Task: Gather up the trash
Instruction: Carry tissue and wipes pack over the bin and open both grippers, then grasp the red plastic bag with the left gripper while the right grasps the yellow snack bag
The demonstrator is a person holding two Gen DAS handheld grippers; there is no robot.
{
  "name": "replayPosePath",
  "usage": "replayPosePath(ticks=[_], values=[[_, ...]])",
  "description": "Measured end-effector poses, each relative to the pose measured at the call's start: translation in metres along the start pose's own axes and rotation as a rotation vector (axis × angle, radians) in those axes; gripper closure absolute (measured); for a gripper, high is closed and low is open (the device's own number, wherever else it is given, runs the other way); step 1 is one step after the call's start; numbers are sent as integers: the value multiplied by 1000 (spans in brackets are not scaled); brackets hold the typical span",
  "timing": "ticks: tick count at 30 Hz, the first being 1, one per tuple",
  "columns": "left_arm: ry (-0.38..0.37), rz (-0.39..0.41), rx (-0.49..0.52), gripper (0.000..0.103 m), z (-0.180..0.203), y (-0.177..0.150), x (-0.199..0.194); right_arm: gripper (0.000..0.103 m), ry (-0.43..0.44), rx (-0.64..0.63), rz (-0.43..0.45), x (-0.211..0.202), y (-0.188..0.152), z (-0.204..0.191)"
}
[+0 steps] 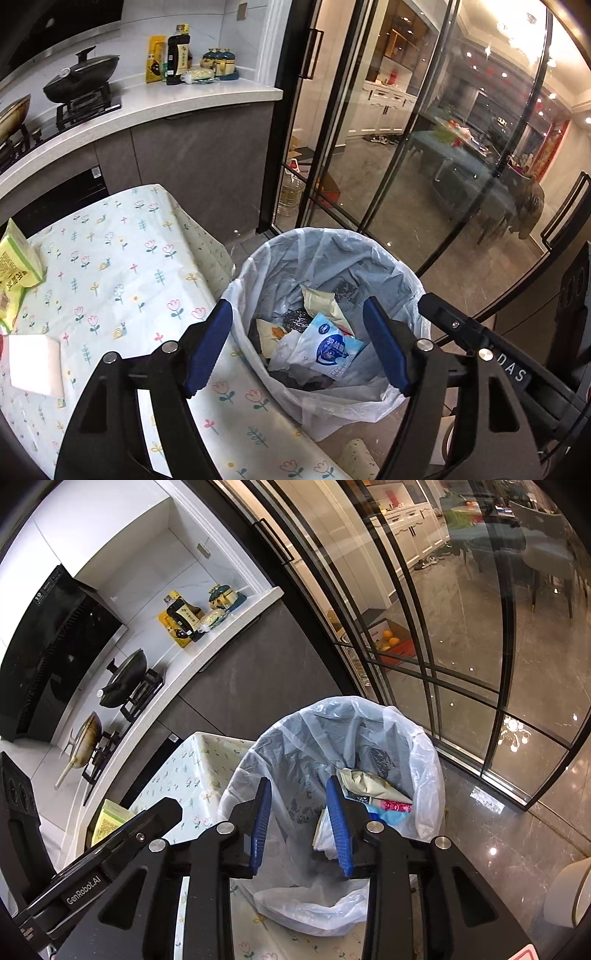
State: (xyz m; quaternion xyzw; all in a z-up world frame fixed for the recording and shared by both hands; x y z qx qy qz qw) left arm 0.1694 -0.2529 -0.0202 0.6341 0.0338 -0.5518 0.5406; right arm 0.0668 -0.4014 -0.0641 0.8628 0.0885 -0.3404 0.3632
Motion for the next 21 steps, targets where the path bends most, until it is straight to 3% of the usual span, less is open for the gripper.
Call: replayPosePath(ticks=[21], values=[[86, 80, -159, 31, -98, -16, -66, 71, 66, -142, -16, -1, -21, -86]])
Point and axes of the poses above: each gripper's, at about its wrist camera, not at the fingertips, and x roughly the way its jaws point, z to its right, y to its top, the point moved 2 cm from there along x, roughly the way its jaws point, and after that the axes turned 1 degree about -z, right-handed, at the moved point
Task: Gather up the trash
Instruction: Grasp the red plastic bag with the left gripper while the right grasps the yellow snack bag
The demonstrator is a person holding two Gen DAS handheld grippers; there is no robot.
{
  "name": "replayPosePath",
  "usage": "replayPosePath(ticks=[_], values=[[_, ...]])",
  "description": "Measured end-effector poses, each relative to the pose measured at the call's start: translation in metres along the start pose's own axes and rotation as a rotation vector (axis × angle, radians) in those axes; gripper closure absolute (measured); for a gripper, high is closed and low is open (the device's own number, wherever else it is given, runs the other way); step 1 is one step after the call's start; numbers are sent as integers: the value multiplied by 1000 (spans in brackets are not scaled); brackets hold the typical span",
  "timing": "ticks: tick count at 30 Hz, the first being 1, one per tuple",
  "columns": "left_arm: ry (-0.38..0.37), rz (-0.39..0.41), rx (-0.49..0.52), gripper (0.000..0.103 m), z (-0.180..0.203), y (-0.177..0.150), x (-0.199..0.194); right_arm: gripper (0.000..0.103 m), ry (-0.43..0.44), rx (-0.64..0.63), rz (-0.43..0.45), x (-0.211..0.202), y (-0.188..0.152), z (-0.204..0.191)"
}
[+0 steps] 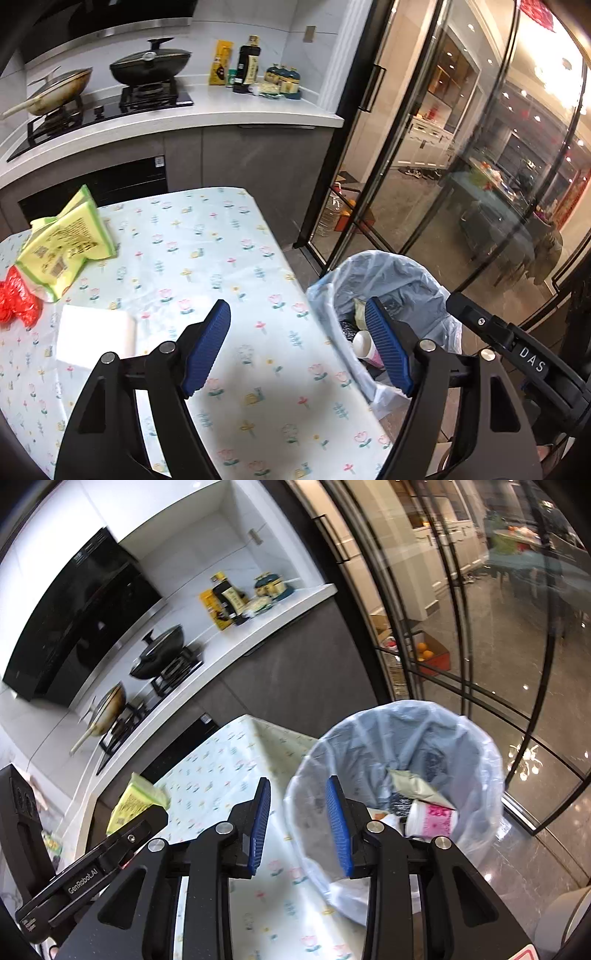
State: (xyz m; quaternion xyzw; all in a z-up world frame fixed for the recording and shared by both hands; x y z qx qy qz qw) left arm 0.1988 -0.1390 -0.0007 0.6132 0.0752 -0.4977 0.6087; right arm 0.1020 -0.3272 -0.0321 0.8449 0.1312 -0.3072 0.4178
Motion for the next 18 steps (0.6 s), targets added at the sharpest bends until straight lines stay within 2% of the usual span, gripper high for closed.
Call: replayPosePath(ticks=[5, 14, 18], values=[[37, 17, -46, 27, -35, -4, -17, 65, 28, -38, -18, 7, -9, -31], [130, 41, -146, 21, -115, -13, -47, 64, 90, -122, -66, 25, -31, -96], [185, 38, -182, 16, -151, -23, -59, 59, 114, -152, -79, 31, -41, -122]])
Point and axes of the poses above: each gripper's, at about its wrist camera, not at the fingertips, and x roughly the way its jaws point, z to its right, y to its top, the point moved 2 cm from there along x, roughly the way its jaws point, and after that the axes turned 1 degree about -z, right-handed, at the moved point
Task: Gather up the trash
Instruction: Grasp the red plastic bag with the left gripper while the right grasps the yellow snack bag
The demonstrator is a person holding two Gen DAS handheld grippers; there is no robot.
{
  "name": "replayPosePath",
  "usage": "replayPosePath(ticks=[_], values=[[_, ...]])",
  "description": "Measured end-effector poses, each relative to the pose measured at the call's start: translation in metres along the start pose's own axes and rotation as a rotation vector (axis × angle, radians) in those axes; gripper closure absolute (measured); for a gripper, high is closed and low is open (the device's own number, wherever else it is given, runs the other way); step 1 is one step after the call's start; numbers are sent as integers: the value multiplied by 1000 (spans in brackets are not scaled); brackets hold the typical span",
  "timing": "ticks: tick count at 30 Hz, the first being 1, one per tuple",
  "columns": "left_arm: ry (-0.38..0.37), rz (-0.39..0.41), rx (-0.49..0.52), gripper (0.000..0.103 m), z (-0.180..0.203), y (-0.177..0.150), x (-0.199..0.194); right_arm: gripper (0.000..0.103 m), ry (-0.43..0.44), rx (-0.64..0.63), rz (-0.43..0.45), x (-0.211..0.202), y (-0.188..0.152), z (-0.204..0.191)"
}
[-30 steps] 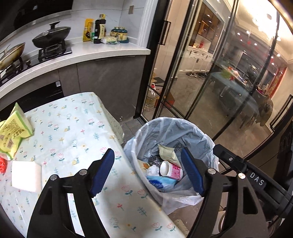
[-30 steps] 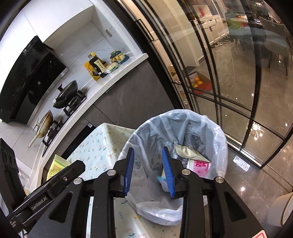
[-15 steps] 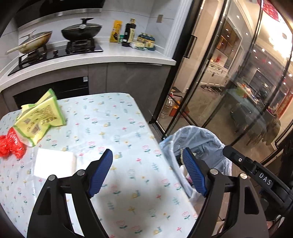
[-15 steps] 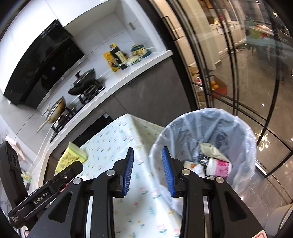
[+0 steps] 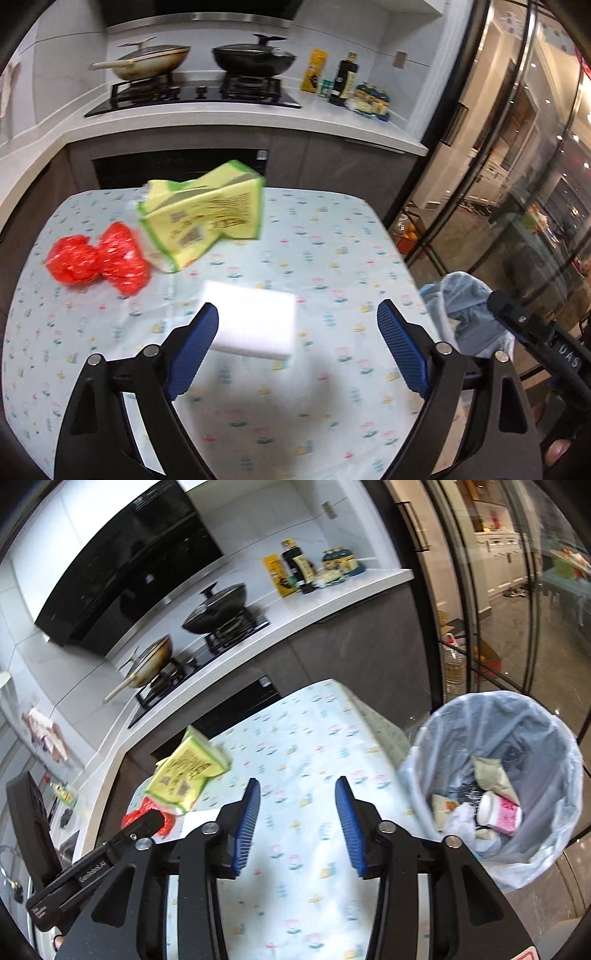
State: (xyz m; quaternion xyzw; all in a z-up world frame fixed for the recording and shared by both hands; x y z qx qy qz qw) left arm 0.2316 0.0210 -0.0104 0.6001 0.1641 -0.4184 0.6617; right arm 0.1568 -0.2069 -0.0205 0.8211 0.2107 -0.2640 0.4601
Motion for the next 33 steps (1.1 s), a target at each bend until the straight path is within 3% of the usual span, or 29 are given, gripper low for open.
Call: replayPosePath(ticks=[16, 22, 33], values=[[147, -7, -251, 13, -156, 5, -16, 58, 71, -92, -56, 55, 4, -93], [163, -22, -341, 12, -201, 7, -10, 58, 92, -114, -91, 91, 12, -124], [164, -52, -473, 12, -262, 24, 22, 45, 115, -162, -113, 155, 37, -177]])
Point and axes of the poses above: each gripper's, at about its wrist camera, not at the fingertips, and x roughly the way its jaws point, z to its right, y to its top, the point moved 2 cm from there along x, roughly the way its jaws point, and after that the axes turned 1 degree about -z, right-handed, at the moved point
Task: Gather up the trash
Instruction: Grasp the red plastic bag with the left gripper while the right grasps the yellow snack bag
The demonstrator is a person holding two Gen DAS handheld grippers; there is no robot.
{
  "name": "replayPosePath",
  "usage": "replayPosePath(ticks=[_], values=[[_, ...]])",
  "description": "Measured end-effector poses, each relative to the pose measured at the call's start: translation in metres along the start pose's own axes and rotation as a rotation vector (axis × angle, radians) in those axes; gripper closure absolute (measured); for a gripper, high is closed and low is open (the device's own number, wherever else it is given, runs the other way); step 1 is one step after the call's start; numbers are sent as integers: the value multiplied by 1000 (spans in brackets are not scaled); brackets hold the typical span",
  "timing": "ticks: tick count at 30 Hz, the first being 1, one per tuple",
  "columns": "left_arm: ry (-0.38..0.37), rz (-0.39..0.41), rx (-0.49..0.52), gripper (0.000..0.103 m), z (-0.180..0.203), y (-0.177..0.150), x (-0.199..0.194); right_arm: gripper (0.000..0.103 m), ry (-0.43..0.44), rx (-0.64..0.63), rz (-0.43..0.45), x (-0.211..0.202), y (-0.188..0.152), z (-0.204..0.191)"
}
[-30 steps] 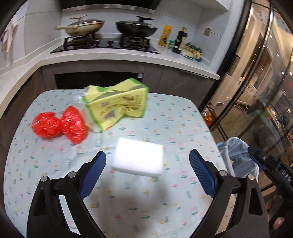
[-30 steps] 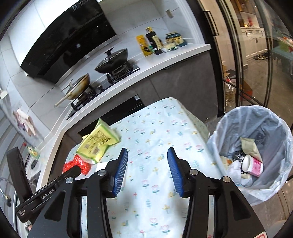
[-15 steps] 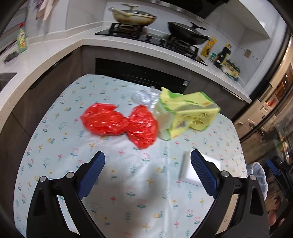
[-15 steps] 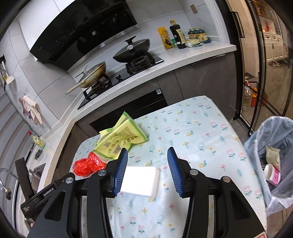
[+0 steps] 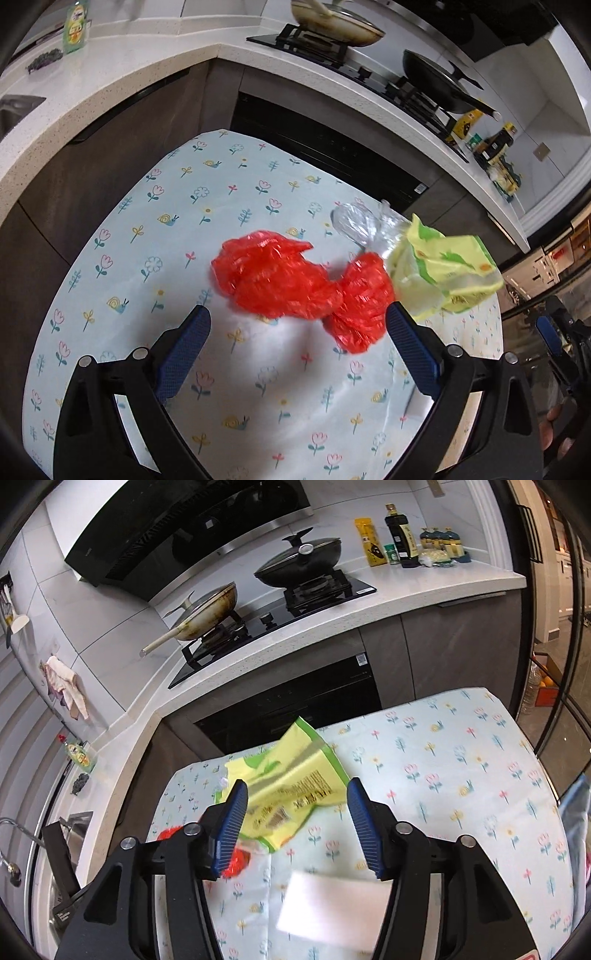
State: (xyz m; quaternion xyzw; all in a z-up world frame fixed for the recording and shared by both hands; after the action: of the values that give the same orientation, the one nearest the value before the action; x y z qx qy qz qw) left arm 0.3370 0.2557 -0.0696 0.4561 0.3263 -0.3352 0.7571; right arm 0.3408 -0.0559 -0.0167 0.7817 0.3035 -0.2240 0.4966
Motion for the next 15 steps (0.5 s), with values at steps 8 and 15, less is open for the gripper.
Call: replayPosePath(ticks=[8, 15], values=[[-20, -74, -80, 12, -12, 20, 37, 45, -21, -37, -45, 50, 18, -9], [-25, -101, -52, 27, -4, 15, 56, 47, -29, -35, -113, 82, 8, -4]])
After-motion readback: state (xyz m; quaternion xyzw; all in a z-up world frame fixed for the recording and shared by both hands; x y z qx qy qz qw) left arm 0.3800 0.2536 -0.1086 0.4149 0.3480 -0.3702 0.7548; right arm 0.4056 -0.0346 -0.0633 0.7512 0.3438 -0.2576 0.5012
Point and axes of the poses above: each gripper's, at about its wrist camera, not at the fingertips, and x roughly the way its jaws point, z to its right, y to its top, the point moved 2 cm from there along x, roughly the way its jaws point, and after that the axes turned 1 degree about -z, right-handed, at the moved point
